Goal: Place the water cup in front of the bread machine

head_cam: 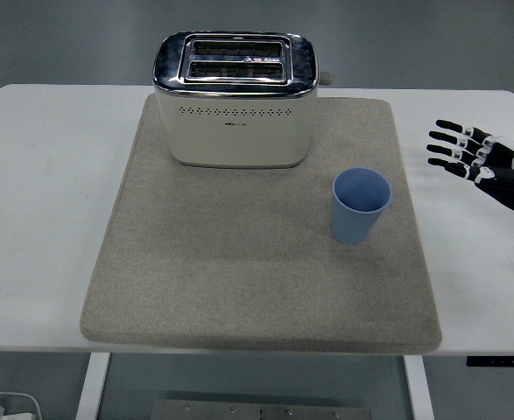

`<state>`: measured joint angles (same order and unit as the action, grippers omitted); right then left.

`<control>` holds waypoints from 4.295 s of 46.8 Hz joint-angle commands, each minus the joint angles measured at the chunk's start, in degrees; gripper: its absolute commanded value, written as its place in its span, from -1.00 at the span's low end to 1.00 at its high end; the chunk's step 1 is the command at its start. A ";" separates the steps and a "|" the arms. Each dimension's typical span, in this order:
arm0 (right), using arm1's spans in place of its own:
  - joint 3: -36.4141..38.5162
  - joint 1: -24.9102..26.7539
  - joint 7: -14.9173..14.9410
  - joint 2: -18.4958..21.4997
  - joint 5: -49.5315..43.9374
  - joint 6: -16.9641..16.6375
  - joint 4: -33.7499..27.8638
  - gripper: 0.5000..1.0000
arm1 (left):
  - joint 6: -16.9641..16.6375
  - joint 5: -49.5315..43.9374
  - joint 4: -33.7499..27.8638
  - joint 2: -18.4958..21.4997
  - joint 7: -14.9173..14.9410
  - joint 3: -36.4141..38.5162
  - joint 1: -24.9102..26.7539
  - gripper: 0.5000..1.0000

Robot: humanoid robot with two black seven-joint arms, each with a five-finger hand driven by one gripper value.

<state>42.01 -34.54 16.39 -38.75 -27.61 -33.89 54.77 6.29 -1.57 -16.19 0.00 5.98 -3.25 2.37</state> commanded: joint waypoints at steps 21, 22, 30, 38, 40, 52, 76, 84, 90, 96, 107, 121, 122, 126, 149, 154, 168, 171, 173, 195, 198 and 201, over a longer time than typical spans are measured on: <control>0.09 4.31 6.90 -1.15 -10.26 2.42 3.33 0.70 | -0.05 -0.01 0.02 0.00 0.00 0.00 0.00 1.00; 0.09 4.48 7.43 -1.06 -10.96 2.77 3.33 0.70 | -0.05 -0.01 0.02 0.00 0.00 0.00 0.00 1.00; 0.17 5.36 11.12 -0.19 -15.28 7.08 3.85 0.70 | -0.05 -0.01 0.02 0.00 0.00 0.00 0.00 1.00; 0.17 6.51 12.53 1.04 -15.45 9.28 4.56 0.70 | 0.04 -0.01 0.02 0.00 0.00 0.00 0.00 1.00; 0.09 6.77 13.23 1.40 -15.54 9.63 4.56 0.70 | -0.05 -0.01 0.02 0.00 0.00 0.00 0.00 1.00; -0.09 8.88 13.59 2.80 -15.98 11.65 6.58 0.70 | -0.05 -0.01 -0.07 0.00 0.00 0.00 0.00 1.00; 0.17 10.37 13.59 7.11 -18.00 13.50 7.19 0.70 | 0.04 0.08 -0.16 0.00 0.00 -0.09 0.00 1.00; 0.17 10.38 13.59 7.72 -18.00 14.11 7.19 0.70 | 0.04 0.08 -0.42 0.00 0.00 -0.09 0.00 1.00; 0.00 10.38 13.59 7.90 -18.00 14.20 7.19 0.70 | 0.04 0.08 -0.42 0.00 0.00 -0.09 0.00 1.00; 0.00 10.38 13.59 8.43 -18.00 14.20 7.19 0.70 | 0.04 0.08 -0.42 0.00 0.00 -0.09 0.00 1.00; 0.09 10.38 13.50 9.04 -18.00 14.20 7.19 0.70 | 0.04 -0.01 -0.51 0.00 0.00 -0.09 0.00 1.00; -0.09 10.11 13.32 10.71 -18.00 14.20 7.19 0.70 | 0.04 0.08 -0.51 0.00 0.00 -0.09 0.00 1.00; -0.18 10.02 13.32 10.89 -18.00 14.20 7.19 0.70 | 0.04 -0.01 -0.51 0.00 0.00 -0.09 0.00 1.00; -0.18 10.02 13.23 11.24 -18.00 14.20 7.19 0.70 | 0.04 -0.01 -0.51 0.00 0.00 -0.09 0.00 1.00; -0.35 9.85 13.15 12.64 -18.00 14.20 7.11 0.70 | 0.04 -0.01 -0.51 0.00 0.00 -0.09 0.00 1.00; -0.44 9.76 13.15 13.17 -18.00 14.20 7.11 0.70 | 0.04 -0.01 -0.51 0.00 0.00 -0.09 0.00 1.00; -0.62 9.58 12.79 14.23 -18.00 14.20 7.11 0.70 | 0.04 -0.01 -0.51 0.00 0.00 -0.09 0.00 1.00; -0.62 9.58 12.79 14.32 -18.00 14.20 7.11 0.70 | 0.04 -0.01 -0.51 0.00 0.00 -0.09 0.00 1.00; -0.62 9.50 12.71 14.40 -18.00 14.20 7.11 0.70 | 0.04 -0.01 -0.51 0.00 0.00 -0.09 0.00 1.00; -0.70 9.32 12.62 14.76 -18.00 14.73 6.76 0.63 | 0.04 0.08 -0.51 0.00 0.00 -0.09 0.00 1.00; -0.88 9.32 12.62 14.76 -18.00 15.34 6.76 0.41 | 0.04 0.08 -0.60 0.00 0.00 -0.09 0.00 1.00; -0.88 9.32 12.62 14.76 -18.00 15.52 6.76 0.18 | 0.04 -0.01 -0.60 0.00 0.00 -0.09 0.00 1.00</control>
<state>41.22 -25.23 29.00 -24.00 -45.61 -18.57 61.52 6.32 -1.56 -16.75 0.00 5.98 -3.34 2.37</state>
